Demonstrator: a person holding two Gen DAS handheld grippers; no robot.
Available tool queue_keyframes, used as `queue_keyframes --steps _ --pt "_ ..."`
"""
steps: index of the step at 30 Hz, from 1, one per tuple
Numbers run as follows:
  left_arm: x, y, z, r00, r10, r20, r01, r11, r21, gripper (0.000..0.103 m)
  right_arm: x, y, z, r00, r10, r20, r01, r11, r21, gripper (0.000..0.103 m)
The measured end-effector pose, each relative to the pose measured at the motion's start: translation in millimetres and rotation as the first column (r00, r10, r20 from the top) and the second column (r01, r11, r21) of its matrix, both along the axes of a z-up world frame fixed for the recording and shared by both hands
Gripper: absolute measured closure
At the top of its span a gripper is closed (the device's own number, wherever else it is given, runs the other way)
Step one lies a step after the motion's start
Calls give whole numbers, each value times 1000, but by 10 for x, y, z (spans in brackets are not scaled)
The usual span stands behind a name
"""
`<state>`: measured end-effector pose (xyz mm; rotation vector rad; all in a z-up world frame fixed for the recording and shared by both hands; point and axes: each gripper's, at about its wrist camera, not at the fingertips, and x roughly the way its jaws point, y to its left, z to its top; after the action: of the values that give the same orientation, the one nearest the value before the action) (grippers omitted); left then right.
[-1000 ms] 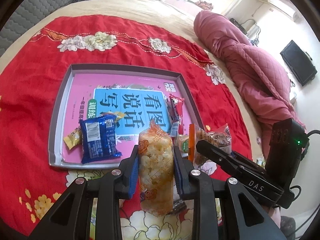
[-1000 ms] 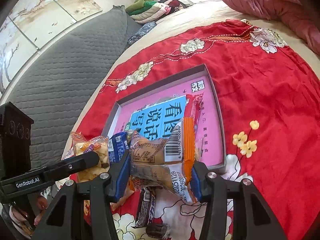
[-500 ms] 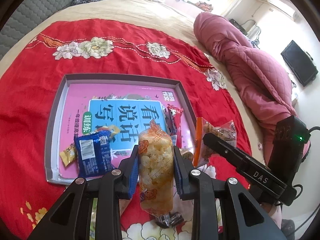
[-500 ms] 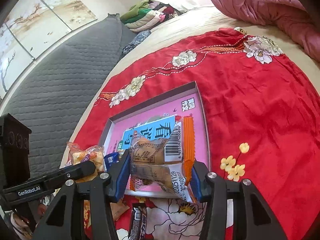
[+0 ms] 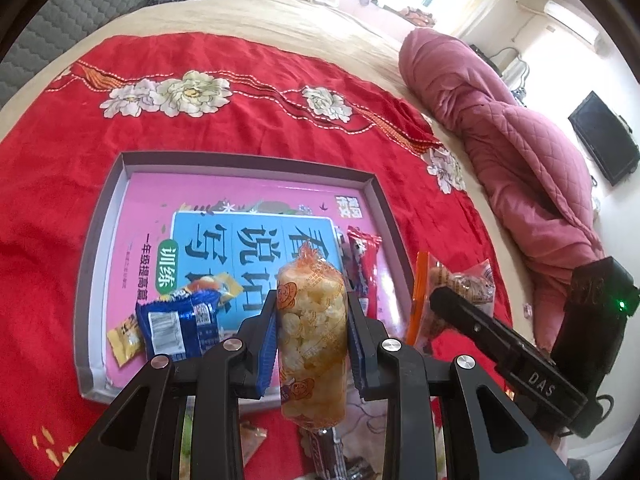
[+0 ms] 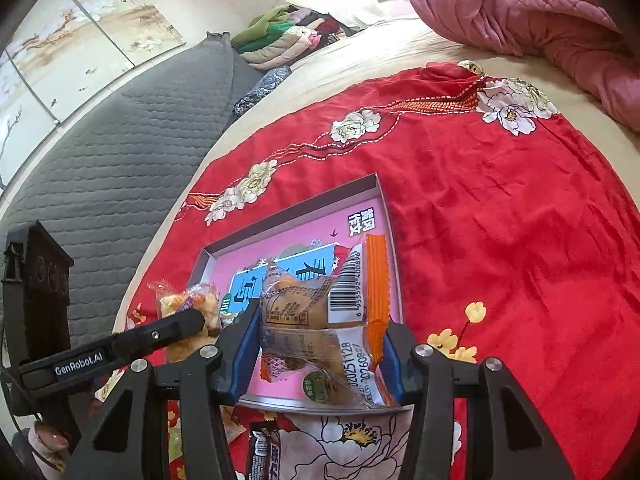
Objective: Organize snacks
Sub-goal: 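Lift both held packets and carry them over the box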
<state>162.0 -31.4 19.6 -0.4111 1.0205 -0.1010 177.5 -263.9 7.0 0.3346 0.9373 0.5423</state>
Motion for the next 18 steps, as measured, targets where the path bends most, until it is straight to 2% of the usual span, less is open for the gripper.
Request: queue_keyframes --steps 6,9,12,18 --pt "88 26 -207 999 6 -32 -7 1000 -12 72 -10 144 -55 999 35 8 -35 999 -30 53" --pt "91 26 -314 999 9 -50 -8 1000 4 72 -41 282 -127 998 60 13 -57 989 -135 56" --pt "86 53 -328 999 13 -47 -13 1000 -6 72 -48 331 -210 997 76 -16 -77 989 -128 56" --pt "73 106 -330 999 20 -49 -20 1000 -1 71 -68 403 -286 996 91 -22 -93 982 -164 56"
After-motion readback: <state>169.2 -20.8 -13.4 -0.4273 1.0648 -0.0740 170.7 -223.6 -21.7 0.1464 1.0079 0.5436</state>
